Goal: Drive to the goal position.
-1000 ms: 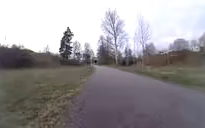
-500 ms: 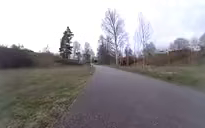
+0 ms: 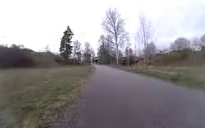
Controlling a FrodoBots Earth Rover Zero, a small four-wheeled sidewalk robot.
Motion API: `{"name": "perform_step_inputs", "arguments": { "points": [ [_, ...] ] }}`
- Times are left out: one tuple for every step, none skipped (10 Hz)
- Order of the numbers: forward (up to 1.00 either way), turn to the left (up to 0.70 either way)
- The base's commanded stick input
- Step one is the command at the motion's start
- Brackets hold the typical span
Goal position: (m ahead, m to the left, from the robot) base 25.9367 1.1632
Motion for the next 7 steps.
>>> {"name": "perform_step_inputs", "arguments": {
  "points": [
    [0.70, 0.00],
    [0.70, 0.00],
    [0.70, 0.00],
    [0.70, 0.00],
    [0.70, 0.00],
    [0.70, 0.00],
    [0.70, 0.00]
  ]
}}
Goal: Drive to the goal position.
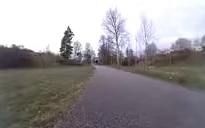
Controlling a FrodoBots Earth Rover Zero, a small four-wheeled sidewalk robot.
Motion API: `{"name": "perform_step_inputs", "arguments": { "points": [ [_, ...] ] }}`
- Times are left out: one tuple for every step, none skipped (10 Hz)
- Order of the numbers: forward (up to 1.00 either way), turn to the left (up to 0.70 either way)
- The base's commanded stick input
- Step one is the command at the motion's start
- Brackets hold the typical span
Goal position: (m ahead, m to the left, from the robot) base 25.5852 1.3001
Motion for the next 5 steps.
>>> {"name": "perform_step_inputs", "arguments": {
  "points": [
    [0.70, 0.00],
    [0.70, 0.00],
    [0.70, 0.00],
    [0.70, 0.00],
    [0.70, 0.00]
  ]
}}
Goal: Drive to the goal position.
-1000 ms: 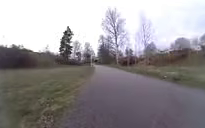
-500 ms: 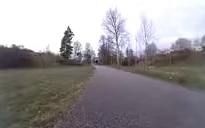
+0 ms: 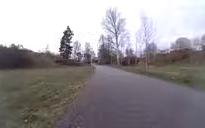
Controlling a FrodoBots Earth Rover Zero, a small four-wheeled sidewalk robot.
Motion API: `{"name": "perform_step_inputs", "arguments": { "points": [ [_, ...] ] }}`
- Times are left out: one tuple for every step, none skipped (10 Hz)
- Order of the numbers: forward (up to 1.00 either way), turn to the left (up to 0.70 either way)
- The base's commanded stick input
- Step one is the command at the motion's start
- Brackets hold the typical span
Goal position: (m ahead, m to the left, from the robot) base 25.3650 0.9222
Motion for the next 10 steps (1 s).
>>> {"name": "perform_step_inputs", "arguments": {
  "points": [
    [0.70, 0.00],
    [0.70, 0.00],
    [0.70, 0.00],
    [0.70, 0.00],
    [0.70, 0.00],
    [0.70, 0.00],
    [0.70, 0.00],
    [0.70, 0.00],
    [0.70, 0.00],
    [0.70, -0.04]
  ]
}}
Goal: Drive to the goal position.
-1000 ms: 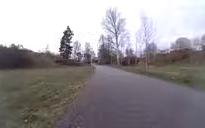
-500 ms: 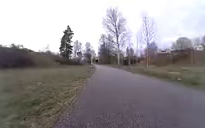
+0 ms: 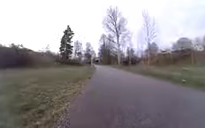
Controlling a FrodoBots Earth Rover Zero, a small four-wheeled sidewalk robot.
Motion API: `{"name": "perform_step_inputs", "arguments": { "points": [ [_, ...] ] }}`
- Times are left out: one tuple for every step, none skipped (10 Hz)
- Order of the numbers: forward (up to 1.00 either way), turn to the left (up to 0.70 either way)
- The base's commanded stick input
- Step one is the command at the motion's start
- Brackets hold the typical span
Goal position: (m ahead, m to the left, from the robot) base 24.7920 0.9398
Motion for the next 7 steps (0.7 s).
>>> {"name": "perform_step_inputs", "arguments": {
  "points": [
    [0.70, -0.09],
    [0.70, -0.13],
    [0.70, -0.18],
    [0.70, -0.22],
    [0.70, -0.27],
    [0.70, 0.00],
    [0.70, 0.00]
  ]
}}
